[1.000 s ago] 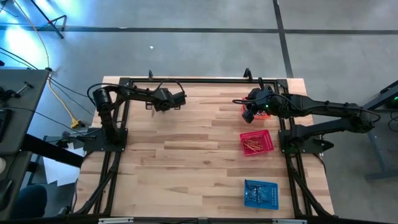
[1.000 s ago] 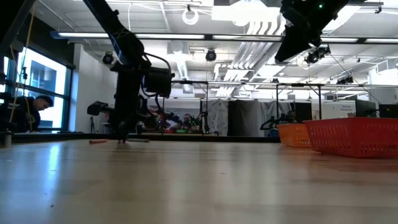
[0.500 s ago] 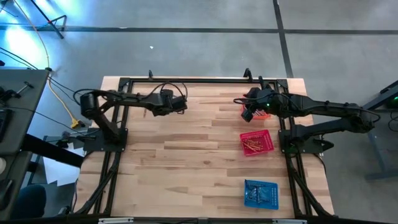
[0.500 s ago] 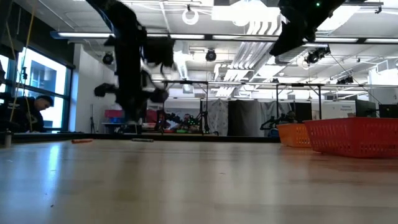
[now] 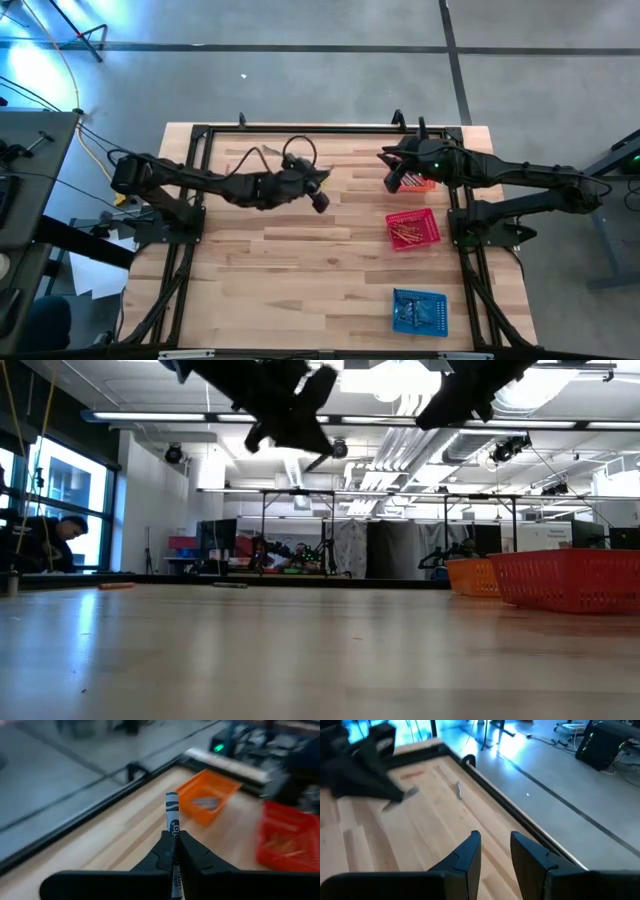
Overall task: Sort crayons
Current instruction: Put the gray crayon into the orange bin
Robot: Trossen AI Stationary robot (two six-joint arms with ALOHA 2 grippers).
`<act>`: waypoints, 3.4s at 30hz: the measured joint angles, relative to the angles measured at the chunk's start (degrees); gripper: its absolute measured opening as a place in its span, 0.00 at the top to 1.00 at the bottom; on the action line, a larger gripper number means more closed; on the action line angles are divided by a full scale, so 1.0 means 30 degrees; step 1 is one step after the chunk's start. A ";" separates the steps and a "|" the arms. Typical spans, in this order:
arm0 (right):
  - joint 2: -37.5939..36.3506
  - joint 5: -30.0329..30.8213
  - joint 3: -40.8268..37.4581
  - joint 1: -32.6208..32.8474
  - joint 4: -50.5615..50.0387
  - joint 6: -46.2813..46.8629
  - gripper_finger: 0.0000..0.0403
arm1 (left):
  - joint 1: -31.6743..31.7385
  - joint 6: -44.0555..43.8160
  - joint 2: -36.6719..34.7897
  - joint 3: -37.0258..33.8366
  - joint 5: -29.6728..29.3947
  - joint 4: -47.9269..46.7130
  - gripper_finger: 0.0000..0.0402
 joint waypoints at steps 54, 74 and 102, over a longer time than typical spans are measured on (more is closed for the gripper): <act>0.0117 -0.7066 -0.4497 0.2957 0.8971 -0.0168 0.76 | -0.1469 0.6023 0.3466 0.0004 0.2400 1.5572 0.99; 0.0117 -0.5792 -0.6382 0.2929 1.4227 0.0712 0.76 | -0.1979 0.5295 0.4468 0.0234 0.2472 1.7334 0.99; 0.0109 -0.6310 -0.6382 0.2973 1.4021 0.0730 0.98 | -0.1964 0.6312 0.6271 0.2853 0.3542 1.6188 0.96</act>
